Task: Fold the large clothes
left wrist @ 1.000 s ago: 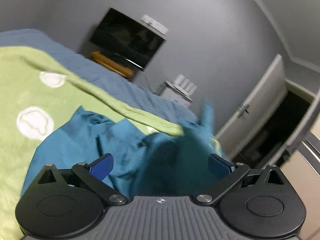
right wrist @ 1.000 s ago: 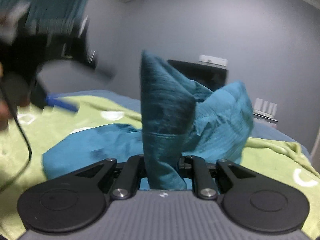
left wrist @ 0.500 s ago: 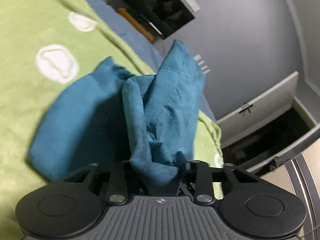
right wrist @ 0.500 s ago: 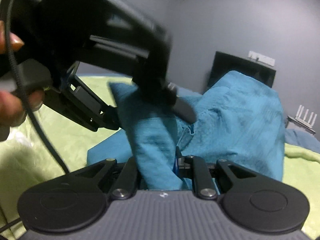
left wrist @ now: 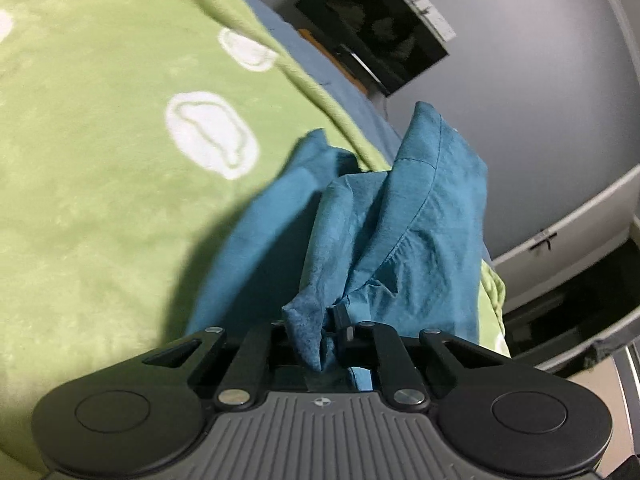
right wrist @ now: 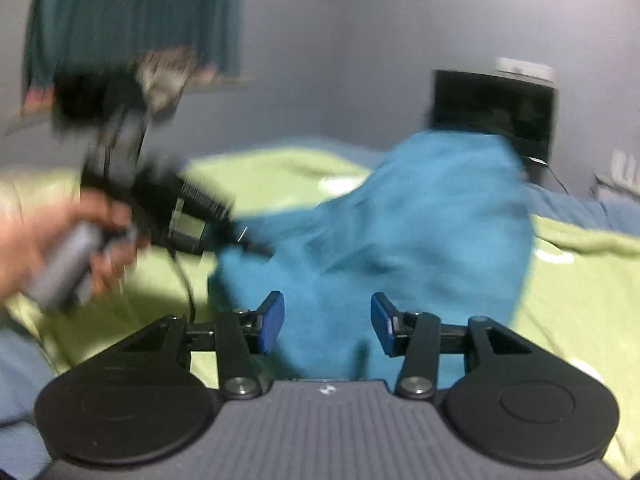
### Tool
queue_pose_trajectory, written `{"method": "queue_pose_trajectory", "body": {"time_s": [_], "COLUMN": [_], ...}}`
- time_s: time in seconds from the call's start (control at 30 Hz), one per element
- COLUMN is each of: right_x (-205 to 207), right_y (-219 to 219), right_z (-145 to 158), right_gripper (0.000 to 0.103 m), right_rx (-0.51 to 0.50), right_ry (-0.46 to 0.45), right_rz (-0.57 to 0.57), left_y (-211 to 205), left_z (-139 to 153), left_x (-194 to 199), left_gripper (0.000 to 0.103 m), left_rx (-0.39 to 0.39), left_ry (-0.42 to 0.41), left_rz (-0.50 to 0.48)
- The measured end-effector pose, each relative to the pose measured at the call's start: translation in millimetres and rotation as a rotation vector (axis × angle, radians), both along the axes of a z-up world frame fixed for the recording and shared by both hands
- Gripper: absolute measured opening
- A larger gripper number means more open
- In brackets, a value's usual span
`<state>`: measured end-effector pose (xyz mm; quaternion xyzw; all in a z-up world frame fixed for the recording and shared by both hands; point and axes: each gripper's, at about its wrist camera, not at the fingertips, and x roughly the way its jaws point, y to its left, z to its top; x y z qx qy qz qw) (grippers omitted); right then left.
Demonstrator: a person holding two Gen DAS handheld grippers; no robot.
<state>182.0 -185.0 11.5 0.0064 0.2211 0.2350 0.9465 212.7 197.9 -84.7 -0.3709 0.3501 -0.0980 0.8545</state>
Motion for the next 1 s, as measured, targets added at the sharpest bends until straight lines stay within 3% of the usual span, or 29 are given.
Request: {"method": "queue_pose_trajectory", "body": {"time_s": [0.13,0.2,0.23,0.33,0.4,0.5,0.6,0.7,0.9,0.93,0.97,1.0], "right_x": [39.2,57.1,64.8,69.2,71.4,65.1,61.9,59.4,61.0,61.0,60.9,61.2], "right_y": [-37.5,-47.9,-47.0,-53.4,-52.3,-49.1,-49.9,-53.0,-52.6,-51.6,-50.6,-49.9], "right_z": [-9.1,-30.7,-41.2,-53.1,-50.7,-50.4,-56.4,-60.5,-61.6,-61.6,-61.6,-61.5], "right_gripper": [0.047,0.047,0.047,0.047,0.047,0.047,0.047,0.047,0.047,0.047,0.047,0.047], "right_rx": [0.047,0.086,0.121,0.191,0.194,0.196,0.206,0.211,0.214,0.209,0.205,0.201], "right_ry": [0.146,0.264,0.317,0.344,0.339,0.332,0.334,0.333,0.333,0.329,0.326,0.322], "right_rz": [-0.241,-0.283,-0.284,-0.280,-0.267,-0.261,-0.257,-0.255,-0.243,-0.241,-0.241,-0.241], "left_y": [8.6,8.5,8.1,9.6,9.8,-0.6,-22.2,-38.1,-25.4,-22.8,-18.2,-13.2], "left_z": [1.0,9.2,13.2,30.6,46.6,62.8,59.1,46.8,16.8,15.1,14.1,15.3], "left_x": [-9.1,-17.1,-21.3,-34.4,-43.1,-45.3,-33.6,-19.9,-9.1,-9.5,-11.8,-16.8], "left_gripper": [0.012,0.017,0.025,0.051,0.062,0.066,0.065,0.064,0.057,0.045,0.004,0.003], "left_rx": [0.006,0.019,0.034,0.161,0.221,0.273,0.330,0.406,0.397,0.381,0.363,0.334], "left_ry": [-0.001,-0.015,-0.022,-0.065,-0.133,-0.222,-0.223,-0.179,-0.066,-0.059,-0.060,-0.063], "left_rz": [0.011,0.010,0.014,0.072,0.100,0.034,-0.089,-0.153,-0.189,-0.196,-0.201,-0.198]}}
